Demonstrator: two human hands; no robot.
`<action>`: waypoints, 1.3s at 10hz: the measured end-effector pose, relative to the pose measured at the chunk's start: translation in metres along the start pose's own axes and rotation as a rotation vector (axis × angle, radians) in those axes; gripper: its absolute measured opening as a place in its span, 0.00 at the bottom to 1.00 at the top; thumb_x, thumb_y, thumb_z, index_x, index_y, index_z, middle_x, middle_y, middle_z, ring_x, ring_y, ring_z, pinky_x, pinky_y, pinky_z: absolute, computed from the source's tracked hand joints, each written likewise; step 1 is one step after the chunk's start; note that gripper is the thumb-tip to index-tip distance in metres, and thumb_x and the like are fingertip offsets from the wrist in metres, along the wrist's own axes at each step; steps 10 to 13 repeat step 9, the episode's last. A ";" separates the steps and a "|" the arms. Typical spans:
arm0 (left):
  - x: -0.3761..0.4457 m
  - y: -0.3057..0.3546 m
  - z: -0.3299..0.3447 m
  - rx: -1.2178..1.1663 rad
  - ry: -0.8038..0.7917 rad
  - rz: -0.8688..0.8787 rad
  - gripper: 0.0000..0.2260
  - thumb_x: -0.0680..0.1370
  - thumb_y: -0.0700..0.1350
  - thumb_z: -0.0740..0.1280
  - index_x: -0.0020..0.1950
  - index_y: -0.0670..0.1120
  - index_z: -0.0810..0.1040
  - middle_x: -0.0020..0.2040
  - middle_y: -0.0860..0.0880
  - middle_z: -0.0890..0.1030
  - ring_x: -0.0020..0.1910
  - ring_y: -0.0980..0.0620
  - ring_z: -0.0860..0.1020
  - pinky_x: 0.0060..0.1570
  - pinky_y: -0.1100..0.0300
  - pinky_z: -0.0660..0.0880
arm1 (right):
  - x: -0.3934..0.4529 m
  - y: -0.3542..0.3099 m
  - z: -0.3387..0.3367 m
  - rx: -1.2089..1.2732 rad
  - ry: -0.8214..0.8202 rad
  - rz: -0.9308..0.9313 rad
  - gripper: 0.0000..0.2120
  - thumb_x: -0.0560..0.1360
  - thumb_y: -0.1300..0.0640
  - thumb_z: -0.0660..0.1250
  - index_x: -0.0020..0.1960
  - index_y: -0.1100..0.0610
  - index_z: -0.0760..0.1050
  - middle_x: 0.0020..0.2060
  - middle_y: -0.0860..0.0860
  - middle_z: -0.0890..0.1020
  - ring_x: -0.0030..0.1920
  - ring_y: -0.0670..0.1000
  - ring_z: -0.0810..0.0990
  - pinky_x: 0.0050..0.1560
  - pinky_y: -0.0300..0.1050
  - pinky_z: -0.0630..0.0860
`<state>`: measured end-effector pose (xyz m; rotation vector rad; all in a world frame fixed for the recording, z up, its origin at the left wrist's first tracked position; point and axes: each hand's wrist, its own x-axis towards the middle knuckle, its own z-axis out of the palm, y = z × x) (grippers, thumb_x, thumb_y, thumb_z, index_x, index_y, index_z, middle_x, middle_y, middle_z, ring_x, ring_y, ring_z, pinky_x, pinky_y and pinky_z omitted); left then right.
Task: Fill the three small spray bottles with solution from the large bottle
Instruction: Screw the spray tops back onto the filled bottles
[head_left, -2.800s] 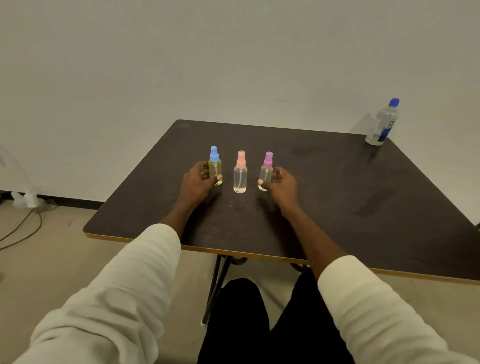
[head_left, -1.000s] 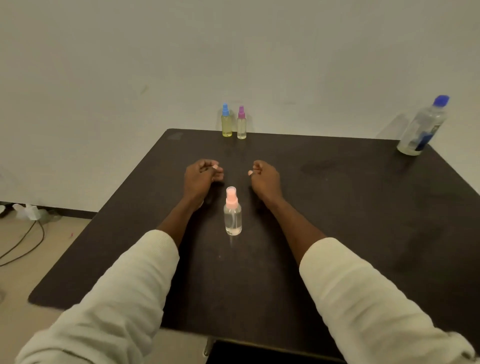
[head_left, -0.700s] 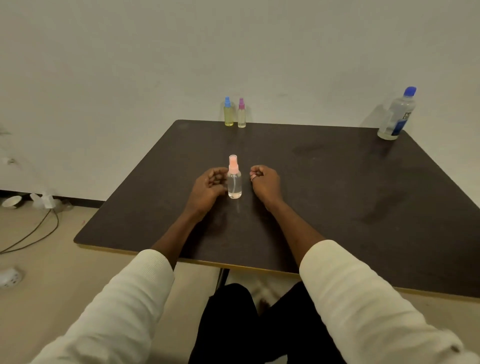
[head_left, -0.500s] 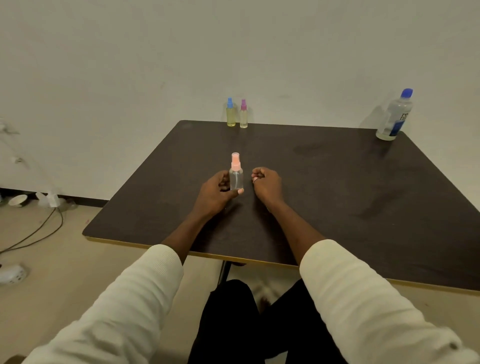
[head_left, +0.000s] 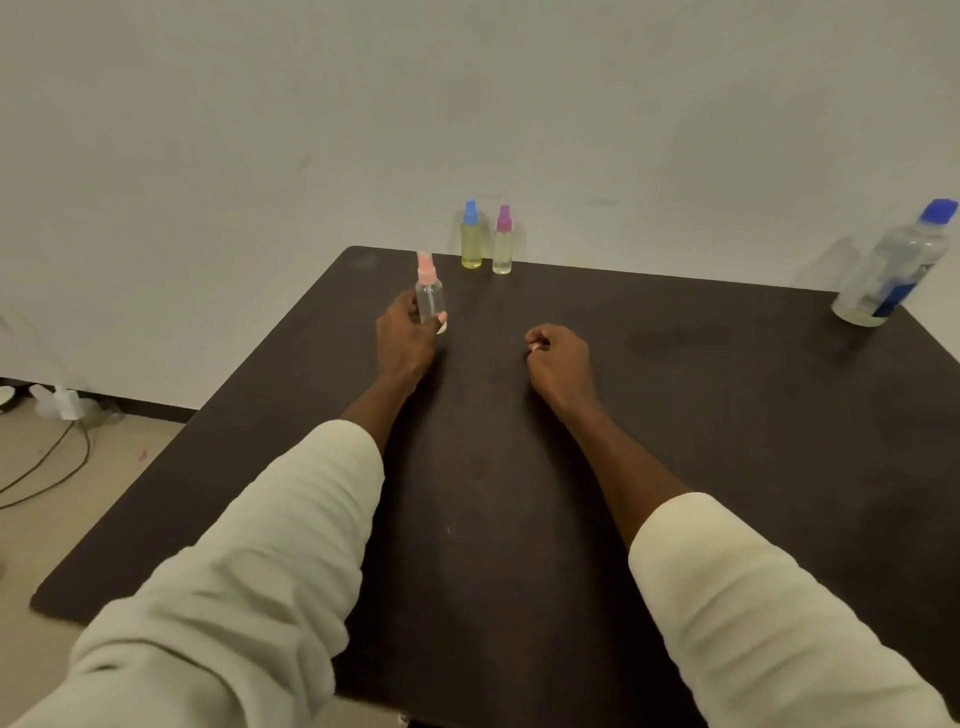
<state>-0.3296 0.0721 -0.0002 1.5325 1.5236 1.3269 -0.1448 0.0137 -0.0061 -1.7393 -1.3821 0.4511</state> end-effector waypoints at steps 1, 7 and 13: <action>0.054 -0.009 0.023 0.006 -0.008 0.024 0.18 0.78 0.41 0.72 0.67 0.44 0.78 0.58 0.50 0.81 0.55 0.52 0.79 0.54 0.61 0.73 | 0.044 0.003 0.013 -0.018 0.009 -0.026 0.13 0.73 0.69 0.59 0.51 0.62 0.80 0.49 0.54 0.81 0.51 0.51 0.77 0.55 0.44 0.74; 0.175 -0.030 0.075 0.082 0.020 -0.012 0.26 0.78 0.45 0.72 0.73 0.42 0.68 0.66 0.43 0.77 0.60 0.47 0.77 0.59 0.57 0.74 | 0.140 0.011 0.045 -0.005 -0.002 -0.023 0.11 0.74 0.67 0.59 0.48 0.60 0.80 0.47 0.53 0.81 0.49 0.51 0.77 0.51 0.45 0.75; 0.119 -0.020 0.061 0.140 0.079 0.071 0.09 0.80 0.44 0.68 0.57 0.43 0.74 0.53 0.45 0.78 0.54 0.45 0.77 0.52 0.55 0.75 | 0.113 0.006 0.030 -0.081 -0.142 -0.045 0.12 0.77 0.68 0.59 0.56 0.65 0.77 0.55 0.58 0.78 0.55 0.56 0.77 0.54 0.46 0.74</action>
